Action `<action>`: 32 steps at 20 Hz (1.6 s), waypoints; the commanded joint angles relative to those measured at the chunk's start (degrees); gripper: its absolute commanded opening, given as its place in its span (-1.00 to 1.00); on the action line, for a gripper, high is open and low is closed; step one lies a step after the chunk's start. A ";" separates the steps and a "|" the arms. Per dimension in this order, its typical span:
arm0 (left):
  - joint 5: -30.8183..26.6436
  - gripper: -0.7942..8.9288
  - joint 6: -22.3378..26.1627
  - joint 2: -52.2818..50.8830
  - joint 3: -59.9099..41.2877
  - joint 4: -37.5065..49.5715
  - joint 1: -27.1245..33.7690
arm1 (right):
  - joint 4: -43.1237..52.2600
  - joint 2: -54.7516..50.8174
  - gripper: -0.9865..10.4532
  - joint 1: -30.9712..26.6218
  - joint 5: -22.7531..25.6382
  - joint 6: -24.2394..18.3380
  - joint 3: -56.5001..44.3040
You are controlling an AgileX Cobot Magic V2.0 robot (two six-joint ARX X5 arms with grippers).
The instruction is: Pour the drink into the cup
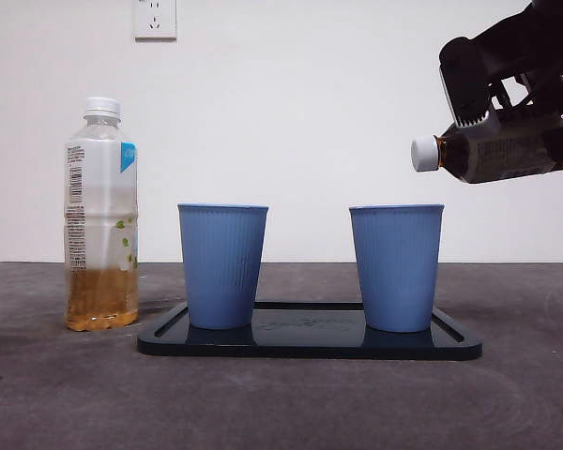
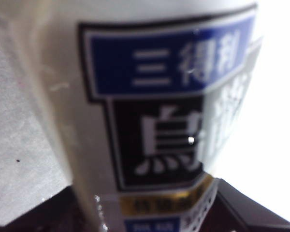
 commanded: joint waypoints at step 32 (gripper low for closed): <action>0.22 0.14 0.55 0.20 1.07 1.33 -0.09 | 53.66 -2.40 -0.47 -14.05 -44.61 70.34 -22.77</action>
